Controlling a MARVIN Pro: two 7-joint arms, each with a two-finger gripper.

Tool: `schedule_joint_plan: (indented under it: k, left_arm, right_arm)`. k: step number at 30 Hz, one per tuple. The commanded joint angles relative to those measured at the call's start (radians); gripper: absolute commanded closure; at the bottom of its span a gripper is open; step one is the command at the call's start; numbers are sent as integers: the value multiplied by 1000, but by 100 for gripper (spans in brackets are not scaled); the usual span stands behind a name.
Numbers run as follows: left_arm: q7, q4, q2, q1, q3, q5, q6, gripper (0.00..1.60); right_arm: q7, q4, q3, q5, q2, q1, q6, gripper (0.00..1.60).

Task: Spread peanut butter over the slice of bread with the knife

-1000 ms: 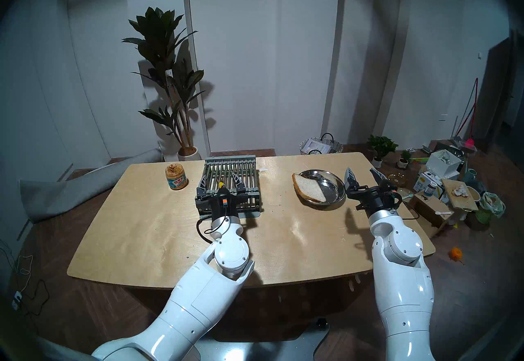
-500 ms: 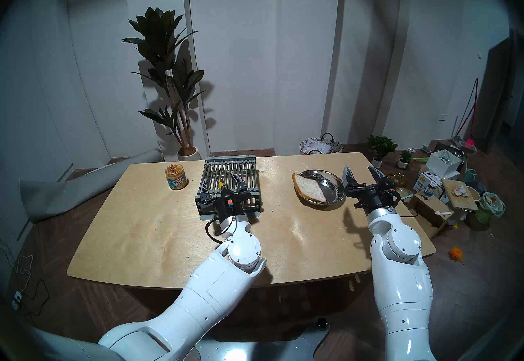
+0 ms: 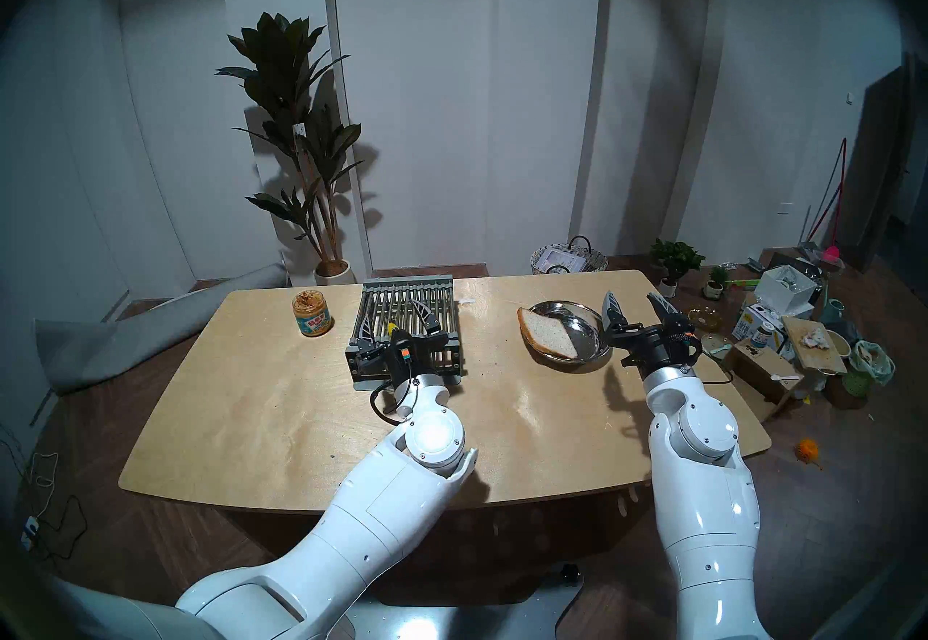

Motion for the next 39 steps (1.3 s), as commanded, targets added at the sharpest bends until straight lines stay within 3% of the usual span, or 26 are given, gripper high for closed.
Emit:
schedule_joint_plan:
  k: [1,30,39]
  left_arm:
    - [-31,0,8,-10,7,-12,-1,0]
    - [-89,46,39,-47,6,-63,-38,2]
    - [-108,35,55,-42,2,-73,-43,24]
  right_arm:
    - [-2,-16,1,1,0,15,-16,0]
    - [-45,-53,-25,-30,-12,-6,-19,0]
    - [-63,-72,-34,-44,-21,-16,-19,0]
